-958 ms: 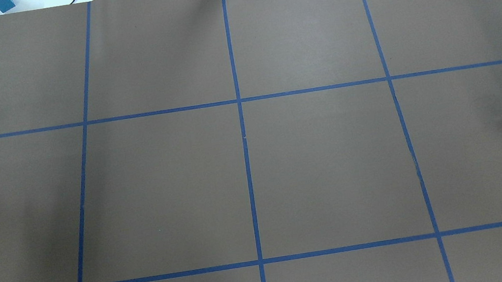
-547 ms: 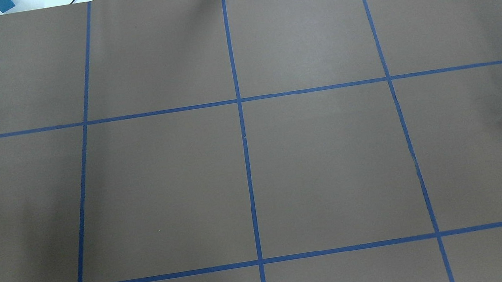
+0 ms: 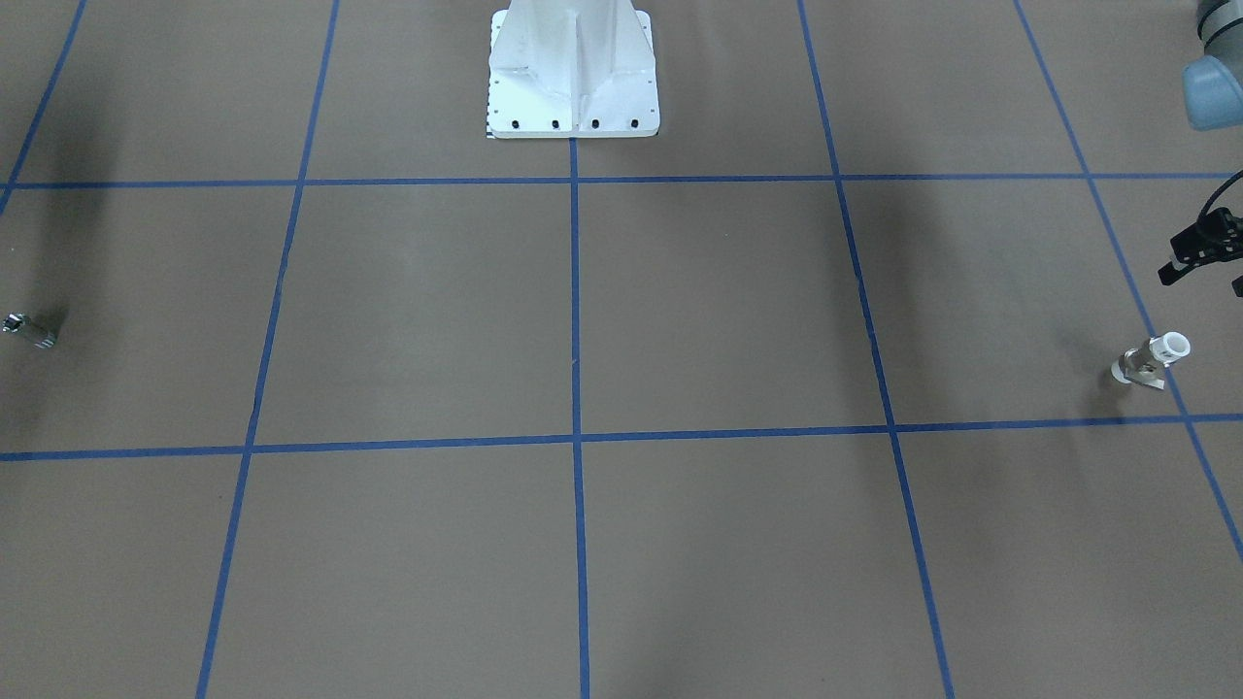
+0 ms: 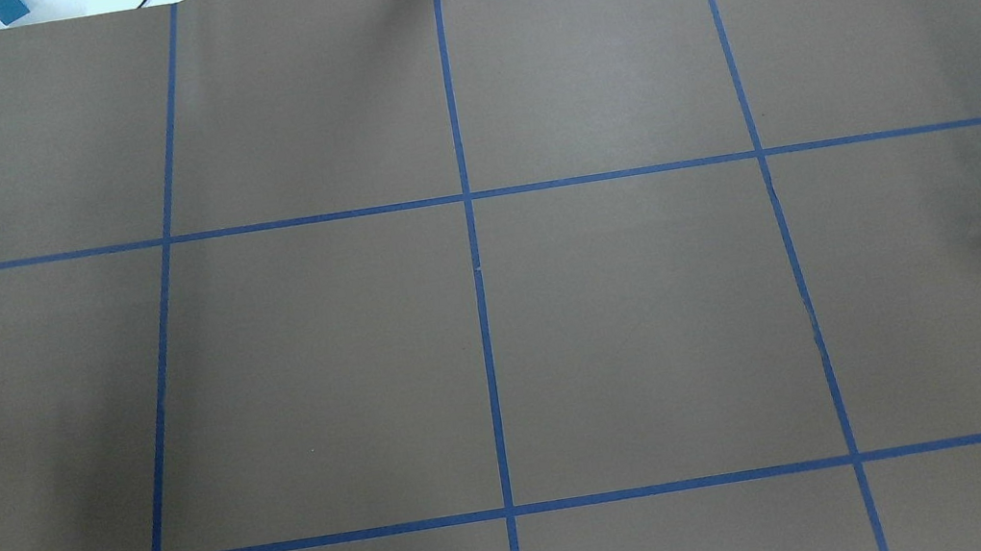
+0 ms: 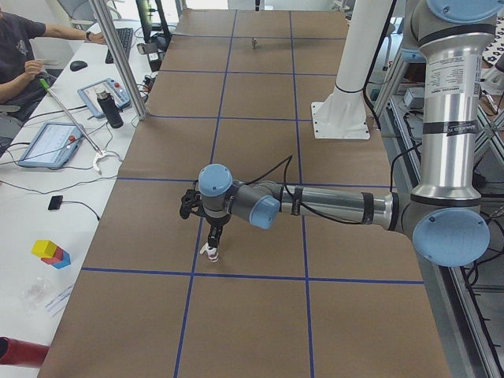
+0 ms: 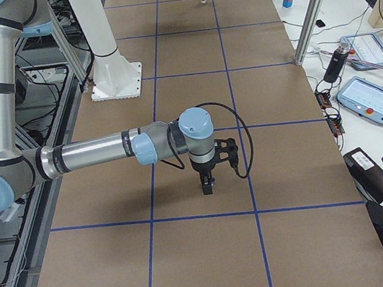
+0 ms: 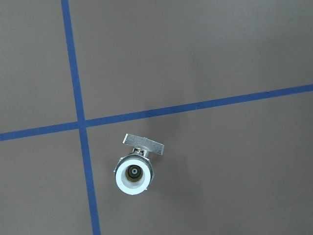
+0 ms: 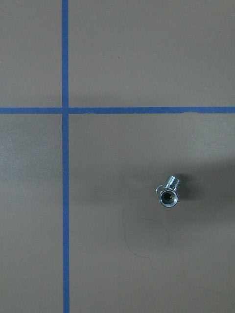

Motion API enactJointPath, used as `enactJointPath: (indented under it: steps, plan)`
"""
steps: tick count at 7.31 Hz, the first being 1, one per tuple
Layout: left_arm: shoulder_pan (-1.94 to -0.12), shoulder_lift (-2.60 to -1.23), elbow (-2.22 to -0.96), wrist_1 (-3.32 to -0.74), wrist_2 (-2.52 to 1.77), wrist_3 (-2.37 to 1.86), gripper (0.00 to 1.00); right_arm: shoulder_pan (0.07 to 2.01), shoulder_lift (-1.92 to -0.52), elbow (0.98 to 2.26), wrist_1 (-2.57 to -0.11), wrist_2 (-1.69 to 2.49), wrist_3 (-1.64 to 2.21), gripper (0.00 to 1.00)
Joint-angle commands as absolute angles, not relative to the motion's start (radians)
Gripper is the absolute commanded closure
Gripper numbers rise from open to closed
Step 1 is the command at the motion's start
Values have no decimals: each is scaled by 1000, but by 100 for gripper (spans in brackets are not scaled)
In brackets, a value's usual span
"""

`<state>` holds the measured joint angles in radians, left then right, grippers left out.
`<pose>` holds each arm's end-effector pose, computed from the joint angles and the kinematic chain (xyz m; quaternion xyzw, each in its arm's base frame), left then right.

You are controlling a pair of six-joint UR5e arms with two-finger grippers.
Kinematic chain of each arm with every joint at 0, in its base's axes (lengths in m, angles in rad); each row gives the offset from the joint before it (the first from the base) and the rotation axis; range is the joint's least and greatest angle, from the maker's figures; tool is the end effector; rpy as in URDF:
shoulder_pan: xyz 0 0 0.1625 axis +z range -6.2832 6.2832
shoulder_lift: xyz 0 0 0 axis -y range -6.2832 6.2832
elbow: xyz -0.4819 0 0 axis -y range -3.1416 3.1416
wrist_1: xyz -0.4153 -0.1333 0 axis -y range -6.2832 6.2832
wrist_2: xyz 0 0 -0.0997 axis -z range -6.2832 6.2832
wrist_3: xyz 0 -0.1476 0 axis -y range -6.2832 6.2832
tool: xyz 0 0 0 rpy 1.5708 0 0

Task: Assemble PPR valve and pipe with both arms

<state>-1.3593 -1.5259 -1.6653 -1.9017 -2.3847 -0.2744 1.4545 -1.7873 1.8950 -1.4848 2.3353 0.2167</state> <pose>0.0844 -0.5172 0.6804 0.0751 0.4190 0.0465 0.9037 -0.0187 -0.4284 0.6739 0.0269 -0.3810 0.0103 0.9241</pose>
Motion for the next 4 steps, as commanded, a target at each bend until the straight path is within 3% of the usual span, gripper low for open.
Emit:
enactJointPath:
  steps: [1,4]
  plan:
    - [-1351,-1535,-1663,-1901,-2285,-279,0,1442,-1787,1894,-1480,2353,224,0]
    - [-1243,-1621,-1542,-1927,-2246,-276,1,1439,-1789,1894,-1479,2359,232,0]
